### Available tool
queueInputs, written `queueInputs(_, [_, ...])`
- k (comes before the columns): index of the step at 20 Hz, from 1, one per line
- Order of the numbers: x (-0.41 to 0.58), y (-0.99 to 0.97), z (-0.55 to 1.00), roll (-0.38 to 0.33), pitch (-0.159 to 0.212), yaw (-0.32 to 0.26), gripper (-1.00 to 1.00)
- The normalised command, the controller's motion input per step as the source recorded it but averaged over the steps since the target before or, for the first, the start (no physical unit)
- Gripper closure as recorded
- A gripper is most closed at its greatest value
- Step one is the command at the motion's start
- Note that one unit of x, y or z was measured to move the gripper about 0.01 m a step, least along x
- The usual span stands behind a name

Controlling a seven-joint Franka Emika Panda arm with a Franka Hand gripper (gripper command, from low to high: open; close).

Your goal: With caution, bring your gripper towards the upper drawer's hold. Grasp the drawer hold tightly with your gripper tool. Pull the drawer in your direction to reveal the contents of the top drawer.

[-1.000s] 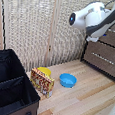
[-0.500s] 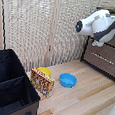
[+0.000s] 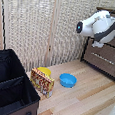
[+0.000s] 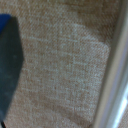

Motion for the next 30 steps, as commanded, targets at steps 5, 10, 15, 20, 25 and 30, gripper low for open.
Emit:
queueInputs(5, [0.004, -0.03, 0.06, 0.029, 0.018, -0.03, 1.0])
queueInputs(10, [0.075, 0.35, 0.0, 0.013, 0.016, -0.102, 1.0])
queueInputs(15, [0.07, 0.8, -0.06, 0.01, 0.0, -0.118, 1.0])
queueInputs(20, [0.038, 0.77, -0.13, 0.044, 0.0, -0.129, 1.0])
queueInputs(25, [0.069, 0.83, -0.22, 0.015, 0.005, -0.119, 1.0])
queueInputs(30, [0.092, 0.85, -0.29, 0.002, 0.006, -0.115, 1.0])
